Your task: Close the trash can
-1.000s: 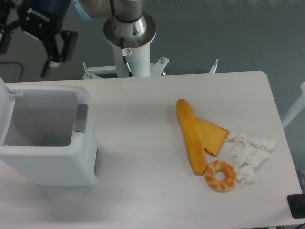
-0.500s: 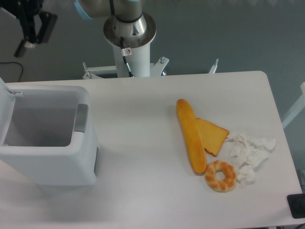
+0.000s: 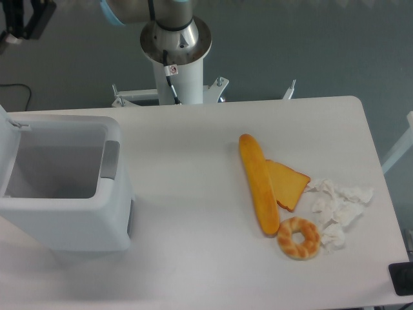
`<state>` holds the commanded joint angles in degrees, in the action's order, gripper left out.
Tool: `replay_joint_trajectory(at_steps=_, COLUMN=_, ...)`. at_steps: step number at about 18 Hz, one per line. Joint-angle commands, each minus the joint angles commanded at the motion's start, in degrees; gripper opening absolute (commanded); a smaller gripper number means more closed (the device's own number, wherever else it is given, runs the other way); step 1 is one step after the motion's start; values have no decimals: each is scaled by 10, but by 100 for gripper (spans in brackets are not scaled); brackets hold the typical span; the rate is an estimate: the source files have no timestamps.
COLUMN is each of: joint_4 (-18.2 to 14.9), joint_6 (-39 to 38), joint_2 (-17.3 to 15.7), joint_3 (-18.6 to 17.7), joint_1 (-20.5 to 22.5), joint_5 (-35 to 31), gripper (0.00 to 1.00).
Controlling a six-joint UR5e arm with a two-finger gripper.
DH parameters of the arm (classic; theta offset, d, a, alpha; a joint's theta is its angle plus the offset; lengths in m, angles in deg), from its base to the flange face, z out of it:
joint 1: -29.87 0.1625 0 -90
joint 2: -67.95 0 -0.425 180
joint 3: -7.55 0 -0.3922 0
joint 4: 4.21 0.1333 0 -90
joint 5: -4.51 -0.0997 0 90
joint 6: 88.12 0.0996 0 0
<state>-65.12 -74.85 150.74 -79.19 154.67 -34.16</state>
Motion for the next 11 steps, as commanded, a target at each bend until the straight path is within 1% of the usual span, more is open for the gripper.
replay_joint_trajectory(at_steps=6, joint_4=1, joint_6=1, joint_2=11, joint_3=1, joint_1=-38, joint_5=3, gripper=100)
replay_joint_trajectory(at_steps=11, joint_4=1, joint_6=1, joint_2=12, joint_3=4, joint_1=-41, joint_5=26, gripper=100)
